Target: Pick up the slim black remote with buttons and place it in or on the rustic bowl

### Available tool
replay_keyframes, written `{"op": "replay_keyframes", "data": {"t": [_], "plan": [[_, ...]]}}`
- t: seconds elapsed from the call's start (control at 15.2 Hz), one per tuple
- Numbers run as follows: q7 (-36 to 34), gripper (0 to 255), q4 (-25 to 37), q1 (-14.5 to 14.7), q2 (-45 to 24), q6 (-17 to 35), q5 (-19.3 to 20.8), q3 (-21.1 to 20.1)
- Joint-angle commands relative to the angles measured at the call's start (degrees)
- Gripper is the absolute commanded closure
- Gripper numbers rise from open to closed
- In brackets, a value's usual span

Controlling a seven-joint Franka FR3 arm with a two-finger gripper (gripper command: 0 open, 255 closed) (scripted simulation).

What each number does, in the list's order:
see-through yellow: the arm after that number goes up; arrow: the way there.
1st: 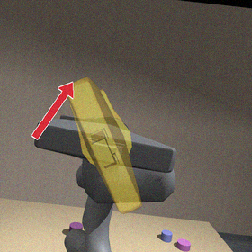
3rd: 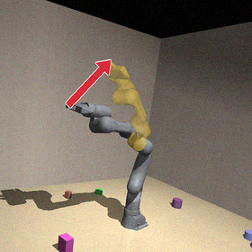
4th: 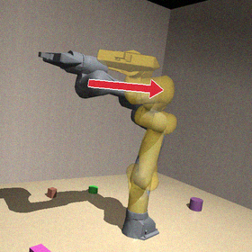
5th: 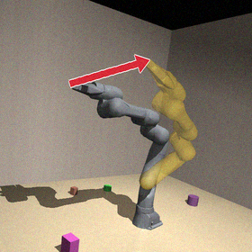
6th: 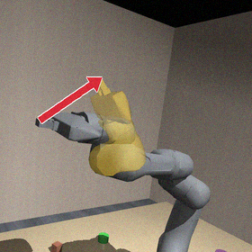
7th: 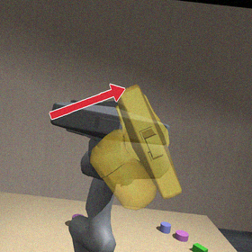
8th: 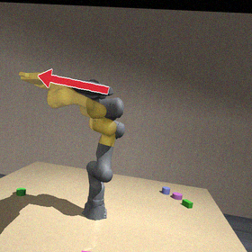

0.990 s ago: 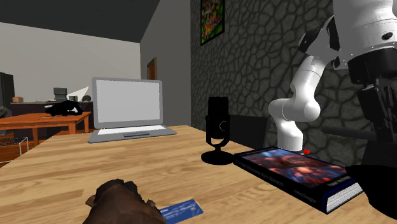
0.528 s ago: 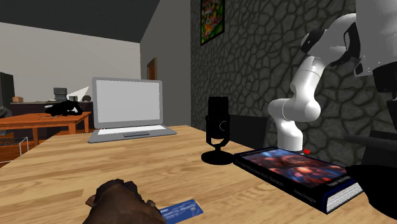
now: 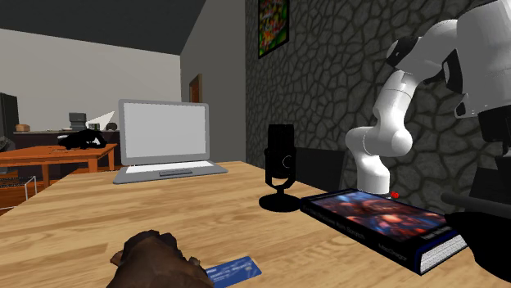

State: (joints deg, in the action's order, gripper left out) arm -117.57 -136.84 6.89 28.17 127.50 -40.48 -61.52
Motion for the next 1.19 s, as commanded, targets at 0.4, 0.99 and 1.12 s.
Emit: {"op": "replay_keyframes", "data": {"t": [0.4, 0.99, 1.12], "plan": [[0.03, 0, -0.14, -0.08, -0.14, 0.34, -0.05, -0.23], [0.15, 0, 2.52, 2.81, 4.66, -8.15, 0.81, 6.80], [0.15, 0, 2.52, 2.82, 4.67, -8.15, 0.81, 6.81]]}}
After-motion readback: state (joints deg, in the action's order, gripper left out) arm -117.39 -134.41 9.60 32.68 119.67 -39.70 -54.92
